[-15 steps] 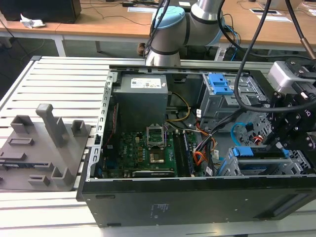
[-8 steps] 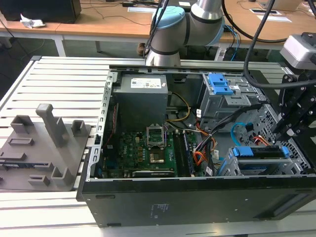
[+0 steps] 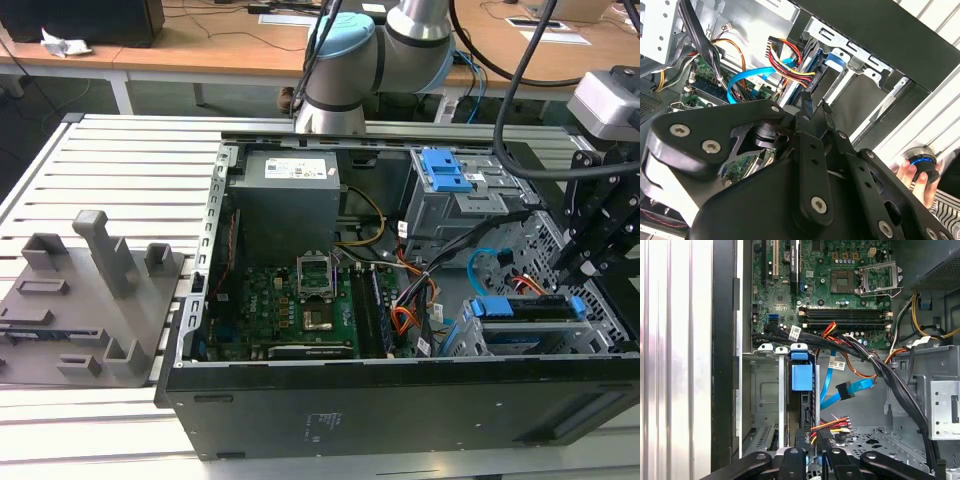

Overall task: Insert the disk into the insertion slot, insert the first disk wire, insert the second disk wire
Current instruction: 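Insert the first disk wire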

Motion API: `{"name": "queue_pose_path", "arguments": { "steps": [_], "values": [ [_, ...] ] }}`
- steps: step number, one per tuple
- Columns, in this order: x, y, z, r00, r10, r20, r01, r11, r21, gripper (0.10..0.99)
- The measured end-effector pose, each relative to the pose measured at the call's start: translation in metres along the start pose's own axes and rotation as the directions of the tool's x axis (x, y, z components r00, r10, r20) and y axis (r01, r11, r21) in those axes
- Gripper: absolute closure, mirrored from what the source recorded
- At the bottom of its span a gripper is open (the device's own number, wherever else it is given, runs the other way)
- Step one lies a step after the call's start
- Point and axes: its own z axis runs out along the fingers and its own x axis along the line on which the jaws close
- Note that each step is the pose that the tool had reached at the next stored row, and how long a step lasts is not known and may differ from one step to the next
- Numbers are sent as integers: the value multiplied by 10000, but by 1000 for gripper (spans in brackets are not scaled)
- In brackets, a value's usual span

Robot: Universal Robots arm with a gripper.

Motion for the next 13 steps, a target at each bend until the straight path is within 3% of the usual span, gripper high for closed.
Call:
{"name": "queue_pose_path", "arguments": {
  "steps": [1,2,8,13],
  "values": [
    [0,0,0,10000,0,0,0,10000,0,859],
    [0,0,0,10000,0,1,0,10000,0,980],
    [0,1,-2,10000,0,-1,0,10000,0,980],
    [2,103,4,10000,1,0,-1,10000,0,980]
  ]
}}
